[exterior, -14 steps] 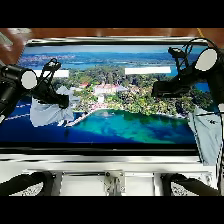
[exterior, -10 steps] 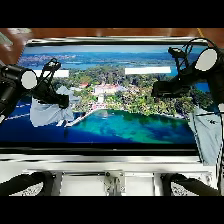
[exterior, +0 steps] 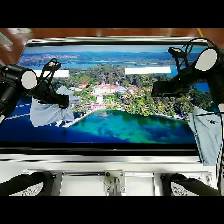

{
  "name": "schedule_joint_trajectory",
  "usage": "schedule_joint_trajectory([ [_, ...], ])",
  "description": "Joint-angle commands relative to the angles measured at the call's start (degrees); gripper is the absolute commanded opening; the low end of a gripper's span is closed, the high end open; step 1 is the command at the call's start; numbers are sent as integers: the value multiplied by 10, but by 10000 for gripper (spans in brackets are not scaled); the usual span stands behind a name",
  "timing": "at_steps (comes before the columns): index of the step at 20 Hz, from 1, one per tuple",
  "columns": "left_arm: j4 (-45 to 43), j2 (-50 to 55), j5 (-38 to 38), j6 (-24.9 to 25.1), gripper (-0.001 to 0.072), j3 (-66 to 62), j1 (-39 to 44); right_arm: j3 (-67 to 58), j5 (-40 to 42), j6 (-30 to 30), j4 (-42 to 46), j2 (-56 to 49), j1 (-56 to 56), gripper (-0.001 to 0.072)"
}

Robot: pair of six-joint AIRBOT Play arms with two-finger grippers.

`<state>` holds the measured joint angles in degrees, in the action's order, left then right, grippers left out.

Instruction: Fold the shirts.

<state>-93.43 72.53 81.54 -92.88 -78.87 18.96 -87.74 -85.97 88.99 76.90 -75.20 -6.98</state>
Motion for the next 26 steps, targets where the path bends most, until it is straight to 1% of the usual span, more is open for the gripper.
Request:
schedule_joint_trajectory([
  [1,0,0,0,0,651,0,0,0,24,-1,1,-1,0,650],
  [4,0,0,0,0,651,0,0,0,15,0,-2,0,0,650],
  [5,1,1,-13,-3,651,0,0,0,1,0,-4,0,0,650],
  [8,5,12,-99,-20,651,0,1,0,-61,0,-27,0,0,650],
  [9,9,16,-111,-20,651,0,1,0,-77,0,-38,0,0,650],
  [11,-2,30,-108,-17,664,0,-1,0,-88,1,-56,0,0,650],
  [12,-26,38,-102,-20,703,-1,-8,0,-84,1,-63,0,0,650],
  [13,-49,49,-88,-34,720,-1,-25,0,-78,1,-64,0,0,650],
  [14,-52,60,-75,-37,720,-1,-50,0,-70,1,-64,0,0,650],
  [17,-36,95,-64,-53,720,-1,-144,0,-35,-1,-63,0,0,650],
  [20,14,136,-69,-56,720,-1,-212,0,5,-3,-63,0,0,650],
  [23,22,183,-55,-54,720,0,-221,0,33,-3,-63,-1,0,650],
  [26,22,232,-51,-54,720,0,-220,0,40,-3,-63,-1,0,650],
])
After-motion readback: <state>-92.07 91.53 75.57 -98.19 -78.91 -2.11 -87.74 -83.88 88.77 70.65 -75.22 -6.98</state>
